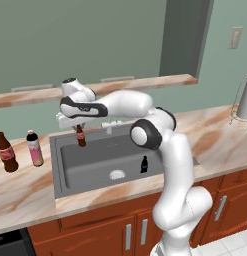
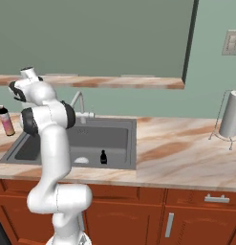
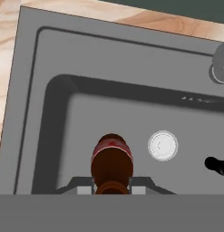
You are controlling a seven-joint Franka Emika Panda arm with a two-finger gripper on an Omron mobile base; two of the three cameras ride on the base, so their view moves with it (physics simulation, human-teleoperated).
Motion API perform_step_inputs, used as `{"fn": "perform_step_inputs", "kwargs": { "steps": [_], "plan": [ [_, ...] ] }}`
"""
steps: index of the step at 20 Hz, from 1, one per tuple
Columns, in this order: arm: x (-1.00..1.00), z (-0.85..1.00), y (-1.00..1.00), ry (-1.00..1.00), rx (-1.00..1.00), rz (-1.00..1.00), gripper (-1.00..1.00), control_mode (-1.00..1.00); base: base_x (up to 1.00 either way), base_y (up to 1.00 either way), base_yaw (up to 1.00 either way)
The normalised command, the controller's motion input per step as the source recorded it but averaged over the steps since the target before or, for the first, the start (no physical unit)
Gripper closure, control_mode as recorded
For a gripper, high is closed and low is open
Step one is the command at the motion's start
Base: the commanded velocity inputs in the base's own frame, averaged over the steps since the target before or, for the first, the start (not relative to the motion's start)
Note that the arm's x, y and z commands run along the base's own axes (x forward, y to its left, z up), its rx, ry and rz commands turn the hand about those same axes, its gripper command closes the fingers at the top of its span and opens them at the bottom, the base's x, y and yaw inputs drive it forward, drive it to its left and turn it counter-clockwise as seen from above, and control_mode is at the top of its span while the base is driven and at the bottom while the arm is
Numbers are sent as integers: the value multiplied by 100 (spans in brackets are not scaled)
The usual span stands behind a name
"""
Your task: Place the large bottle from the dining counter next to the other large bottle outside the sink, and place the small bottle from the dining counter next to the other small bottle inside the sink.
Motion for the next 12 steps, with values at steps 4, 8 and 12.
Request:
{"fn": "perform_step_inputs", "kwargs": {
  "steps": [4, 8, 12],
  "plan": [
    [2, -41, -10, 0, 0, -3, 100, -100, 0, 0, 0],
    [5, -50, -16, -2, 2, -2, 100, -100, 0, 0, 0],
    [7, -49, -10, -9, 3, -2, 100, -100, 0, 0, 0]
  ]
}}
